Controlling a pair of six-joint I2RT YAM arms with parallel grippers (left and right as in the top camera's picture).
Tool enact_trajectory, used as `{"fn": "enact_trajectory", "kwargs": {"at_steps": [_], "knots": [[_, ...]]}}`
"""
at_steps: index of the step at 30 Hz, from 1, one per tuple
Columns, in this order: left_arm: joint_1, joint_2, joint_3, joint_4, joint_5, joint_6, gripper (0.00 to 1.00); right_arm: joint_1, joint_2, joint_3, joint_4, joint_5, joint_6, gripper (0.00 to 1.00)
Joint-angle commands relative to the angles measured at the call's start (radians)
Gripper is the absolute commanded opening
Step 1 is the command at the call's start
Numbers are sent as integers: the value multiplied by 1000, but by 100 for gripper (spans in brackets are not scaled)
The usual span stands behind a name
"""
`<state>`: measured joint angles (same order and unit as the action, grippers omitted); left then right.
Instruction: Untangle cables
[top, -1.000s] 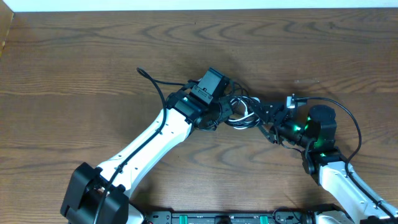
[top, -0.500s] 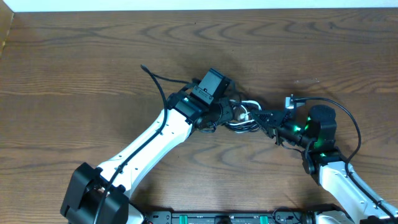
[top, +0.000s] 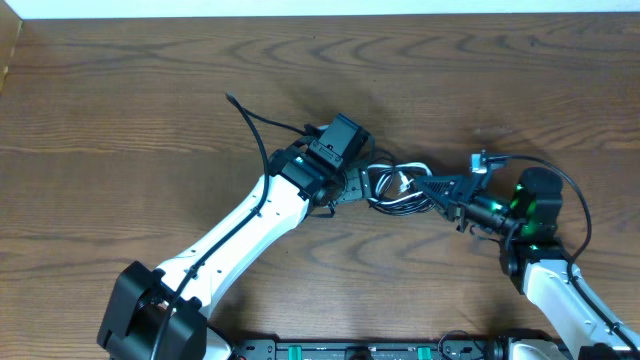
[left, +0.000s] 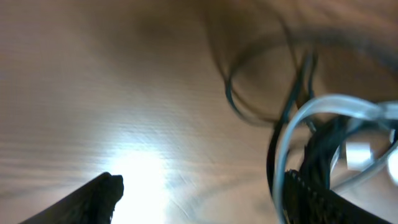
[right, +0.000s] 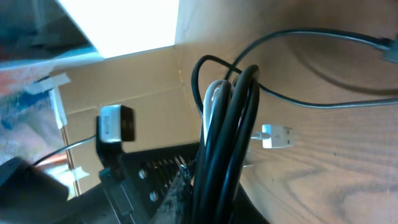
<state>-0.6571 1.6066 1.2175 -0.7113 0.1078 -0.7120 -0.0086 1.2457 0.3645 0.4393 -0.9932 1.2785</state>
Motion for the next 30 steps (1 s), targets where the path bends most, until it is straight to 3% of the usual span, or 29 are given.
{"fn": "enact_trajectory", "kwargs": {"at_steps": [1,5,9,12,22,23,26,30], "knots": [[20,-7,8,-7,252,20,84,-33,-2,1,61,-97,-116,1],[76,-7,8,-7,474,21,84,-45,-2,1,169,-184,-223,1],[156,-7,8,-8,551,43,84,-45,-2,1,180,-243,-235,1],[218,-7,8,-10,551,43,84,-45,-2,1,167,-244,-85,2],[360,-7,8,-13,551,29,86,-44,-2,1,123,-166,620,1],[360,-7,8,-14,550,15,96,-44,-2,1,109,-164,676,1],[359,-7,8,-14,551,-44,98,-44,-2,1,92,-143,766,1],[359,-7,8,-39,551,-161,98,-44,-2,1,92,-122,773,1]]}}
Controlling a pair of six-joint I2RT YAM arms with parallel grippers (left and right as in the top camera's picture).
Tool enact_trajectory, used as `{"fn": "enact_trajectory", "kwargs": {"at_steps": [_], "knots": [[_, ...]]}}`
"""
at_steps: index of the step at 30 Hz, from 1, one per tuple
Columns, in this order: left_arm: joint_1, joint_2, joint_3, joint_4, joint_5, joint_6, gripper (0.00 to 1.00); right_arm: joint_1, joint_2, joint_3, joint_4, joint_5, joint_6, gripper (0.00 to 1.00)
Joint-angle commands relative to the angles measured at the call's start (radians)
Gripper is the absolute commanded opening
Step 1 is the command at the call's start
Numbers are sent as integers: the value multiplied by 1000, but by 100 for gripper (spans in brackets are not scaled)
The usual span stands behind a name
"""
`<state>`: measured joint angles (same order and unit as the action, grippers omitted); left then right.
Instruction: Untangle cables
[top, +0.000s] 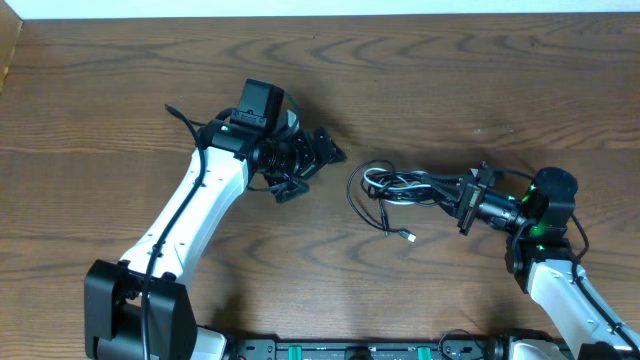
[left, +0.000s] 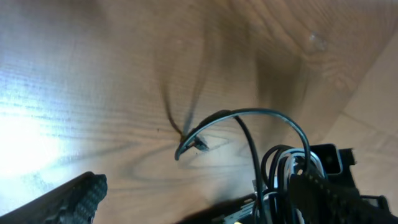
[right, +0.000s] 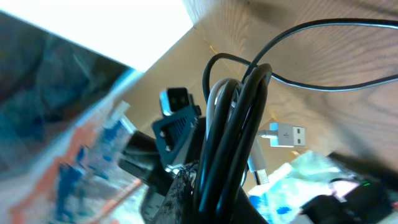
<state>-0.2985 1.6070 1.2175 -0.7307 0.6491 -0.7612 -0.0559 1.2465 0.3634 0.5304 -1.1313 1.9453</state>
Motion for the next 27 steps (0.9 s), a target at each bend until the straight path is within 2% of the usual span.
{"fn": "enact_trajectory", "kwargs": {"at_steps": [1,5,11,19,27], "knots": [[0,-8,8,-32,10,-148,98,3,-3,2,0,15,104,2],[-11,-8,7,-74,36,-303,98,3,-3,2,0,19,66,1],[-65,-8,7,-45,119,-496,98,3,-3,2,0,18,35,2],[-163,-8,7,172,119,-637,98,3,-3,2,0,10,27,2],[-214,-3,7,179,114,-747,98,3,-3,2,0,-13,27,1]]}}
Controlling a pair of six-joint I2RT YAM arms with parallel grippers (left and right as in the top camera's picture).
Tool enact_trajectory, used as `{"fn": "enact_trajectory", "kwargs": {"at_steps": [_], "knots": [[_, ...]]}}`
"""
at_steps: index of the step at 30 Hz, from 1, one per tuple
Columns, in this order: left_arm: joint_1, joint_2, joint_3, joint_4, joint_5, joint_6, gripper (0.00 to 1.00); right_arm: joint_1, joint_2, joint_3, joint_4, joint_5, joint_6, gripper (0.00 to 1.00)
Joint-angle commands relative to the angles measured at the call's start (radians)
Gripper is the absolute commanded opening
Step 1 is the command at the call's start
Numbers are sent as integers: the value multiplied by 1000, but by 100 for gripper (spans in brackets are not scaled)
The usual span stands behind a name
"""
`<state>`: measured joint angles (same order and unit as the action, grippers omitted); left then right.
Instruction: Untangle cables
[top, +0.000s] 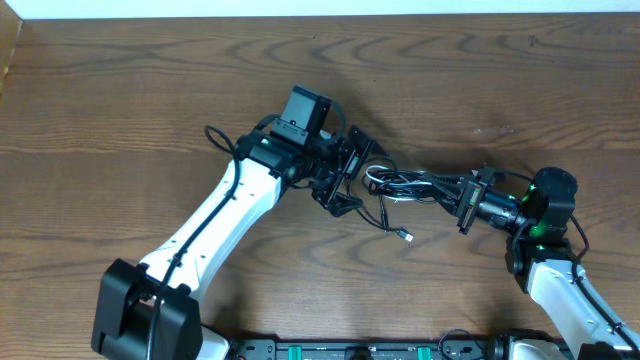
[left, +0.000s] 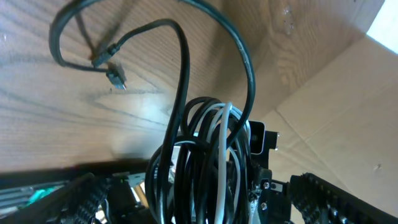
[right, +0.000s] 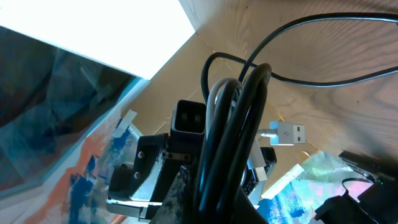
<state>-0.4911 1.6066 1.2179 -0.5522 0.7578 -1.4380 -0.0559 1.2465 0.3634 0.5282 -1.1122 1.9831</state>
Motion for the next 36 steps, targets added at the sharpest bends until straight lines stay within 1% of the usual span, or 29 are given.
{"fn": "enact_trajectory", "kwargs": {"at_steps": [1,4,5,7,9,10,11,13,16,18,23,28,30,34,35,36], "knots": [[-27,-1,7,1,2,-82,98,3,-3,2,3,-33,-10,1],[-46,12,7,0,-38,-130,99,3,-3,2,3,-35,-10,2],[-51,20,7,1,-45,-142,97,3,-3,2,3,-40,-10,2],[-52,37,7,1,-44,-163,88,3,-3,2,3,-50,-11,1],[-51,57,6,1,-44,-183,84,3,-3,2,3,-64,-11,2],[-51,65,6,1,-44,-193,79,3,-3,2,3,-69,-11,1],[-51,80,6,5,-44,-203,69,3,-3,2,3,-72,-15,1],[-51,96,6,17,-45,-217,64,3,-3,2,3,-72,-22,2],[-49,112,6,33,-64,-221,59,3,-3,2,3,-74,-26,2],[-49,113,6,34,-97,-220,58,3,-3,2,3,-76,-26,1],[-48,112,6,35,-151,-220,58,3,-3,2,3,-77,-29,1],[-48,112,6,37,-155,-220,57,3,-3,2,3,-77,-29,2],[-48,112,6,43,-127,-220,57,3,-3,2,3,-76,-29,1],[-48,112,6,93,-10,-220,58,3,-3,2,3,-76,-29,2],[-48,112,6,108,19,-220,59,3,-3,2,3,-76,-29,2],[-48,112,6,118,40,-220,63,3,-3,2,3,-76,-29,2]]}}
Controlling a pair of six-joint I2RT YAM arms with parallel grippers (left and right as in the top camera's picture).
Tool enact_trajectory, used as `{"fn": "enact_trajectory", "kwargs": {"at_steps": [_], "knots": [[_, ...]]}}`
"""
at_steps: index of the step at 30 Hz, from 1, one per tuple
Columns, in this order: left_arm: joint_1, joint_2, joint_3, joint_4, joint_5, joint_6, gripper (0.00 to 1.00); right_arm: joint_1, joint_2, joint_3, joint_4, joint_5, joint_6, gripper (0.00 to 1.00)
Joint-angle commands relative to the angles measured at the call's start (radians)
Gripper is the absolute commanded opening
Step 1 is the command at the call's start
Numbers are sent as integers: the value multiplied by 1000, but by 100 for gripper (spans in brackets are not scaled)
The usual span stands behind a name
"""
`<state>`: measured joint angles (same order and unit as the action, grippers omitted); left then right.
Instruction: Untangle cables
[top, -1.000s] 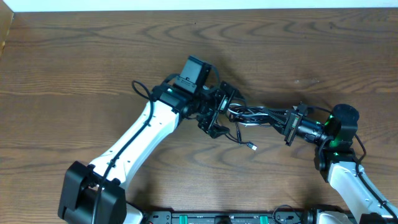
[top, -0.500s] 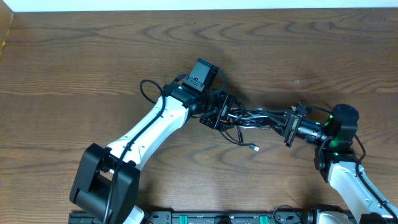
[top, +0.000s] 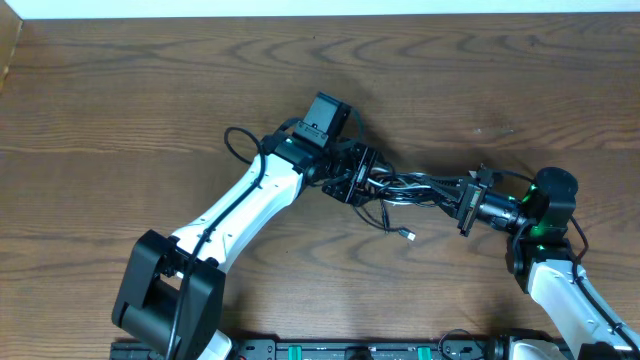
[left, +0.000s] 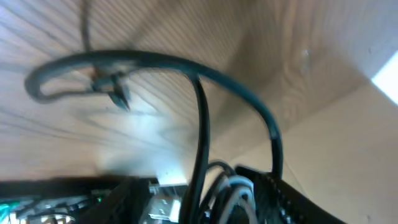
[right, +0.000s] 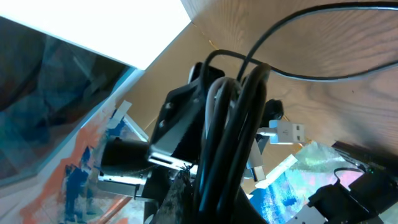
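Observation:
A bundle of black and white cables (top: 405, 185) hangs between my two grippers over the wooden table (top: 150, 100). My right gripper (top: 452, 193) is shut on its right end; in the right wrist view the bundle (right: 230, 137) runs up from the gripper (right: 217, 208), with a white USB plug (right: 287, 132) sticking out. My left gripper (top: 358, 182) is at the bundle's left end, open, with the coils (left: 217, 193) between its fingers. A loose black cable (left: 199, 68) arches away to a small plug (top: 410, 236) on the table.
The table's far edge runs along the top of the overhead view. A black rail (top: 360, 350) with the arm bases lies along the near edge. The left arm's white link (top: 240, 215) crosses the middle left of the table.
My left gripper has moved right, from just beside the bundle's left end to around it, and its fingers stand closer together. The right gripper still holds the bundle in the same place.
First both grippers were close together at the bundle in mid-table. Then my left gripper was open and empty far off to the left, while the right held the bundle with a loose end dropped. It then stood near the bundle, and now straddles it.

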<state>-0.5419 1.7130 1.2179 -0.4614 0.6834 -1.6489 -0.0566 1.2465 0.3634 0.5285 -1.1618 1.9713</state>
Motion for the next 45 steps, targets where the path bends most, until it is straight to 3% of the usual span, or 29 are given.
{"fn": "enact_trajectory", "kwargs": {"at_steps": [1,10,14,27,29,36,40,45], "knots": [[3,6,6,35,137,-9,64,4,-3,2,2,-27,-17,1],[2,6,6,33,151,40,62,4,-3,2,2,-27,-17,1],[2,6,6,33,126,40,45,4,-3,2,2,-28,-17,1],[2,6,3,12,-3,40,20,4,-3,2,2,-50,-17,2],[2,6,3,-12,-46,40,9,4,-3,2,3,-50,-17,2],[2,6,3,-145,-242,45,8,4,-3,2,2,-50,-18,1],[2,6,3,-197,-333,92,8,4,-3,2,3,-27,-114,7],[2,6,3,-197,-387,198,8,4,-3,2,2,54,-483,26]]}}
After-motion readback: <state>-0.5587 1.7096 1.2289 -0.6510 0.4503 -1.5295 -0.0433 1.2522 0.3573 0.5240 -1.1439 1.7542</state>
